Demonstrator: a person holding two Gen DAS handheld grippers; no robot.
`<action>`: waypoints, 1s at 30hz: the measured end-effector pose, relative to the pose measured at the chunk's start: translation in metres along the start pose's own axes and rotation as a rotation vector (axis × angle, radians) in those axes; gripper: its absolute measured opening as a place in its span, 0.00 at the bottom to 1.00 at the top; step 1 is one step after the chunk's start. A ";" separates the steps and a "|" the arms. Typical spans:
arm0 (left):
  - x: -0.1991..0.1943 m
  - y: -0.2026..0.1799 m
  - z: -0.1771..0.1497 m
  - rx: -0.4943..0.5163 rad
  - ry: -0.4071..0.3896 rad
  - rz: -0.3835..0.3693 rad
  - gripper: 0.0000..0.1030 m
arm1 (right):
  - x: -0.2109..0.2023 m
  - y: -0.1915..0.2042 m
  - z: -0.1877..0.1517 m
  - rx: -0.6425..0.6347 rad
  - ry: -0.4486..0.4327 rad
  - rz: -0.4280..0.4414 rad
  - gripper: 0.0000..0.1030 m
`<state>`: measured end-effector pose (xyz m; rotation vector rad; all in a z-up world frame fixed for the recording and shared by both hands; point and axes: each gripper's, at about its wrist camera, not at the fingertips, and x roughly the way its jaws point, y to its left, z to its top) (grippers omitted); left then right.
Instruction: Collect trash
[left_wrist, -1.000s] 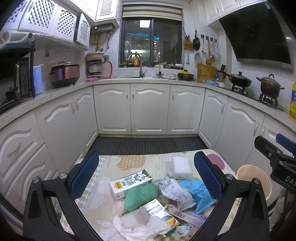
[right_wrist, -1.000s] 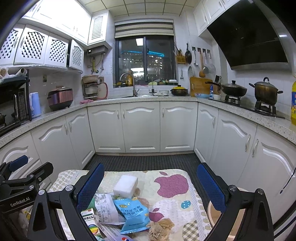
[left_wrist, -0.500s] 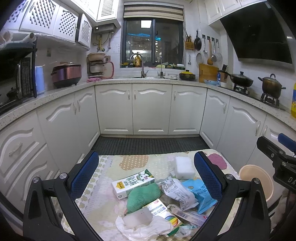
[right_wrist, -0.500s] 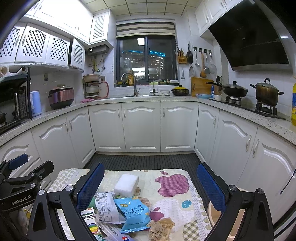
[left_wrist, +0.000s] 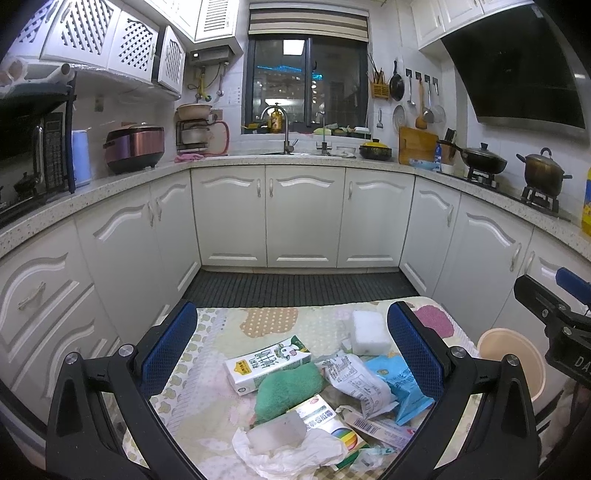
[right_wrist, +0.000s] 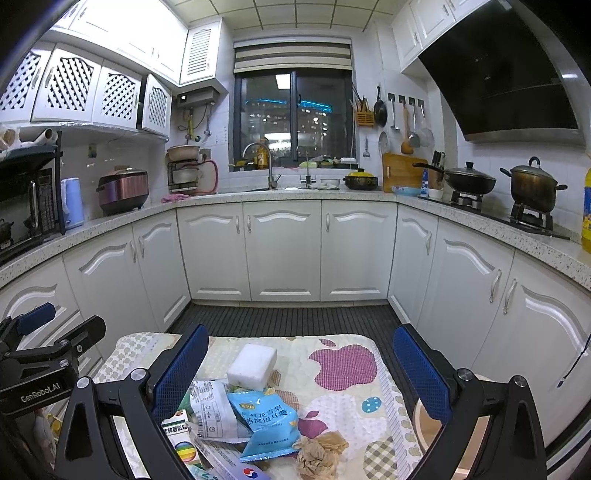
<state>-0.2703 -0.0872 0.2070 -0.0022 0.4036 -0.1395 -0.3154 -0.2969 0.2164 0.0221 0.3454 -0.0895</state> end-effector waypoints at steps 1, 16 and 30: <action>0.000 0.000 0.000 0.000 0.000 0.001 0.99 | 0.000 0.000 0.000 -0.001 0.001 0.000 0.97; 0.002 0.001 -0.003 0.006 0.005 0.009 0.99 | 0.001 0.002 -0.001 -0.008 0.012 0.002 0.97; 0.006 0.000 -0.005 0.005 0.020 0.013 0.99 | 0.000 0.005 -0.004 -0.007 0.018 0.005 0.97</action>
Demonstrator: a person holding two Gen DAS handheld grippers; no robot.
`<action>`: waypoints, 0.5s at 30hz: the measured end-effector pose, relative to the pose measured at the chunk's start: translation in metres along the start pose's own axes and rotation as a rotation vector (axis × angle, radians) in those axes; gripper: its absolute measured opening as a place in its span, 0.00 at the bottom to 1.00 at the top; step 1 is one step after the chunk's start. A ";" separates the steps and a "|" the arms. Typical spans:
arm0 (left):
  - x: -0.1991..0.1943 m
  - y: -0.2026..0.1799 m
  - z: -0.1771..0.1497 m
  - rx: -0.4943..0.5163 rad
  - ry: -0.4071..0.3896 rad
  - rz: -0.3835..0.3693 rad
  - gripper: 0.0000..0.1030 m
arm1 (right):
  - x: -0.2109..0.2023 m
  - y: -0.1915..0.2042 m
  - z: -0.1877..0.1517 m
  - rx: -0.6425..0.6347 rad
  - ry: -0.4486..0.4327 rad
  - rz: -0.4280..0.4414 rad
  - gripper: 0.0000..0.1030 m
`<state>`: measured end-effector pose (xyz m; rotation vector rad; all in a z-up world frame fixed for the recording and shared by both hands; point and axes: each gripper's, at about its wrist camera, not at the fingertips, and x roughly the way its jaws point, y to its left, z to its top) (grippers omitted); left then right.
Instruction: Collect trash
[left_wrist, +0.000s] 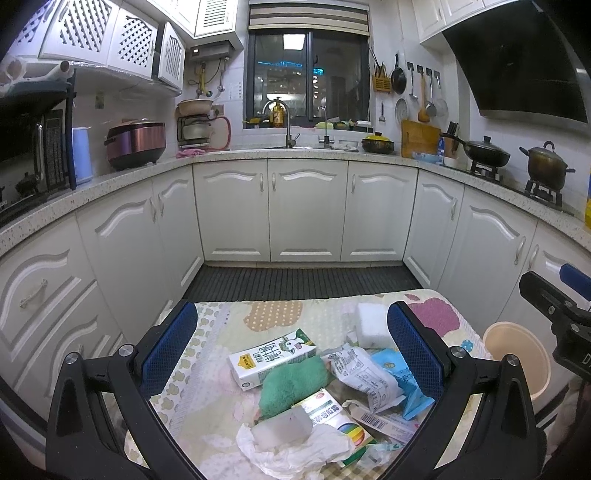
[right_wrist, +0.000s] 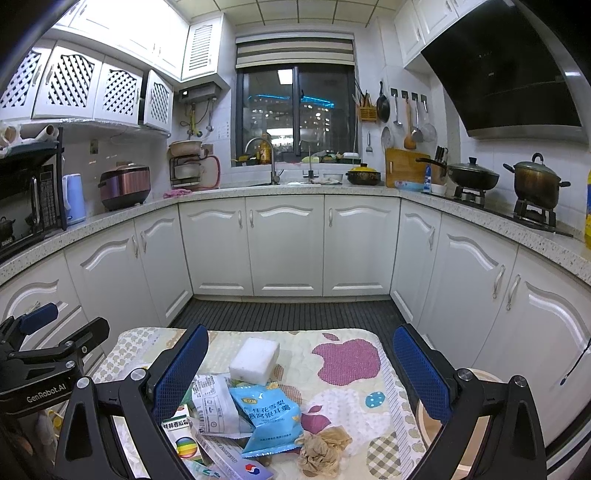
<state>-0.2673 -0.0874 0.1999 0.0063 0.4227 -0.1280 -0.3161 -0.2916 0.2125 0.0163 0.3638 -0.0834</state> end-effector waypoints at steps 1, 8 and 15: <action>0.000 0.000 0.000 0.000 -0.001 0.000 0.99 | 0.000 0.000 0.000 -0.001 0.001 0.000 0.97; 0.000 0.001 -0.001 -0.001 0.003 0.000 0.99 | 0.005 0.004 -0.004 -0.002 0.016 0.006 0.97; 0.002 0.003 -0.002 -0.006 0.012 0.005 0.99 | 0.006 0.005 -0.004 0.004 0.021 0.011 0.97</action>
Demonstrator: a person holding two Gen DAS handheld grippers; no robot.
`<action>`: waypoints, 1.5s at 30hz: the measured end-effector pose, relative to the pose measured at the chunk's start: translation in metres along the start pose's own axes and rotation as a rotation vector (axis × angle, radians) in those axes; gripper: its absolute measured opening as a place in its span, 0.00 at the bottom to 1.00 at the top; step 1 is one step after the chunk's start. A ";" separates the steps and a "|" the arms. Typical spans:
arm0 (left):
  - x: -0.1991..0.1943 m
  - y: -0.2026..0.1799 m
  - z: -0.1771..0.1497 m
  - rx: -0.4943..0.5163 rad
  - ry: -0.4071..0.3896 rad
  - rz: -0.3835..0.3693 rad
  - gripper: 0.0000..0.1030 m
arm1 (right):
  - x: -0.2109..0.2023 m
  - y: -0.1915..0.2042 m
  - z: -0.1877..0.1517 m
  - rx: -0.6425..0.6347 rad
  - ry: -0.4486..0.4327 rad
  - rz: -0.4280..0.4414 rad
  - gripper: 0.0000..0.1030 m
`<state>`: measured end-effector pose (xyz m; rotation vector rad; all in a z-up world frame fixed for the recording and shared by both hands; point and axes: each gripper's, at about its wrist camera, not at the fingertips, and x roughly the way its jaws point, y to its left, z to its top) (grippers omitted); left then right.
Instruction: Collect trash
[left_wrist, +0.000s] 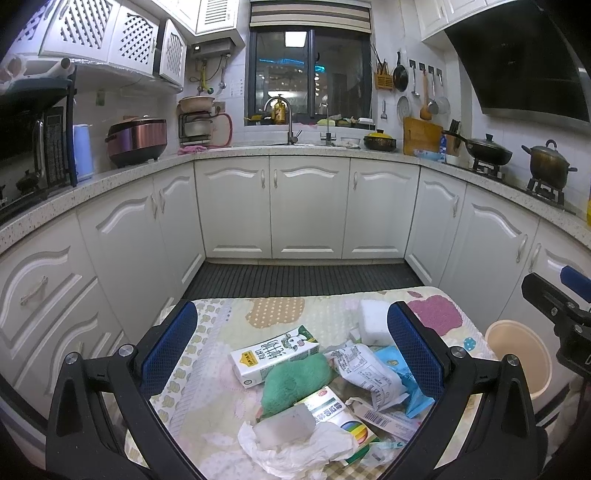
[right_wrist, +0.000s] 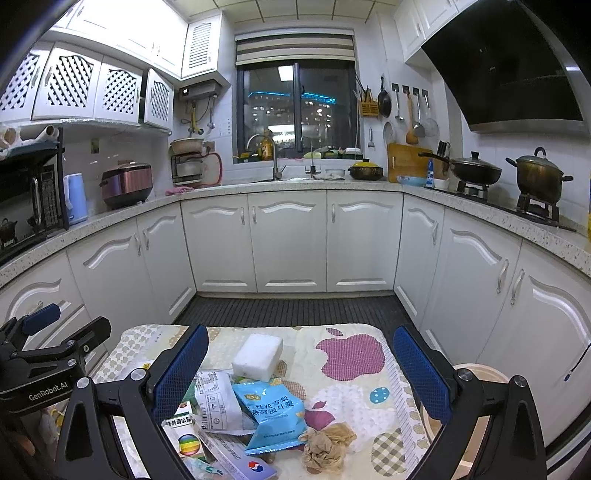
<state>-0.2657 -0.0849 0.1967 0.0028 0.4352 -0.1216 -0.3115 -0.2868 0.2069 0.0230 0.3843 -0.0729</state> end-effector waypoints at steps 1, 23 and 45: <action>0.000 0.000 0.000 0.000 0.001 0.000 0.99 | 0.000 0.000 0.000 -0.001 0.001 0.000 0.97; 0.015 0.014 -0.012 -0.026 0.097 -0.048 0.99 | 0.017 -0.005 -0.005 -0.036 0.084 0.043 0.97; 0.062 0.041 -0.080 0.082 0.432 -0.233 0.98 | 0.073 -0.070 -0.085 0.010 0.421 0.176 0.56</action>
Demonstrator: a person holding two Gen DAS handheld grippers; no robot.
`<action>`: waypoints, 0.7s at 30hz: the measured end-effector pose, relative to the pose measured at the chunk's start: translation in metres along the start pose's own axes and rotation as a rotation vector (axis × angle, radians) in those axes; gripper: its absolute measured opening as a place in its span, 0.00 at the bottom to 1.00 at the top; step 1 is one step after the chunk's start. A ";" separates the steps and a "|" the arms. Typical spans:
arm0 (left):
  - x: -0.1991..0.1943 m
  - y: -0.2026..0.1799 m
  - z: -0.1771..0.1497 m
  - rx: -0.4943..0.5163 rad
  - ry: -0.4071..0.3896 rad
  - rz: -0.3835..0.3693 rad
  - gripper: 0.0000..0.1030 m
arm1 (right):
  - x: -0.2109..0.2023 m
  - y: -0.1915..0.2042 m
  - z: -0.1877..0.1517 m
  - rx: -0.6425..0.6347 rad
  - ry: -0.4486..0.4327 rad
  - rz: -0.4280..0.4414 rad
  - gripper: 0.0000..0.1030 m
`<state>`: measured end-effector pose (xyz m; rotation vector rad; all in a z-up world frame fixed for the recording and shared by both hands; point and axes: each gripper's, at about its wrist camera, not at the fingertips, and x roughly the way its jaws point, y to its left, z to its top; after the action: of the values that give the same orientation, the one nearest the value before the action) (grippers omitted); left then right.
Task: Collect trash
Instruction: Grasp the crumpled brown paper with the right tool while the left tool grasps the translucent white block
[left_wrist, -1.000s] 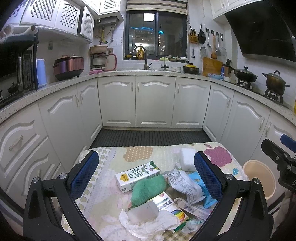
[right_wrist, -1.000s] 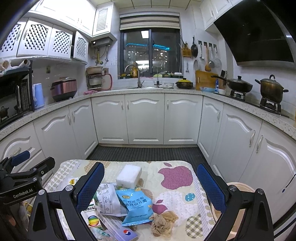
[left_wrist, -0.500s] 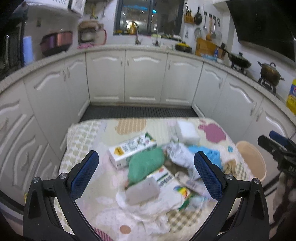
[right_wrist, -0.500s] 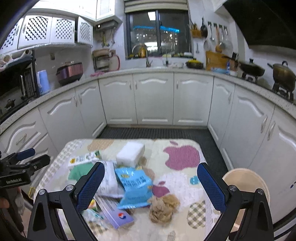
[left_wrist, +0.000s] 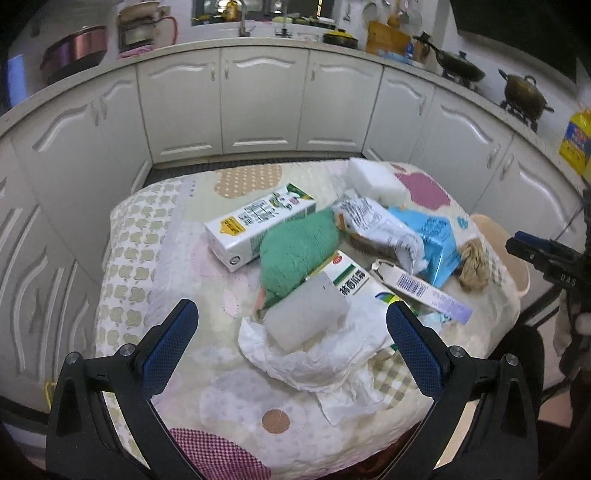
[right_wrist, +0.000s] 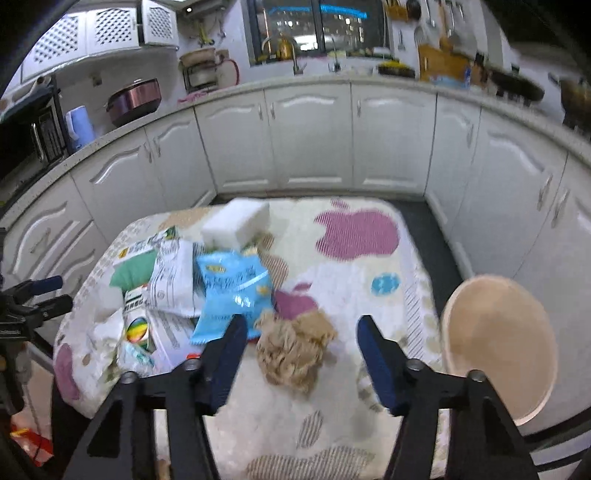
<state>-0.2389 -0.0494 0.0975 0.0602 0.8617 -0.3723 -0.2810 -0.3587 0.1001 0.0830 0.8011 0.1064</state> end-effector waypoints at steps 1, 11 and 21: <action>0.003 0.001 0.000 0.011 0.009 -0.003 0.98 | 0.002 -0.001 -0.002 0.006 0.010 0.011 0.56; 0.037 -0.003 0.004 0.065 0.080 -0.029 0.81 | 0.044 -0.001 -0.011 0.051 0.106 0.070 0.56; 0.044 0.004 0.009 0.038 0.120 -0.090 0.35 | 0.051 -0.009 -0.013 0.102 0.097 0.098 0.26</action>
<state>-0.2046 -0.0604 0.0698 0.0799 0.9776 -0.4737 -0.2549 -0.3612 0.0536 0.2151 0.8991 0.1630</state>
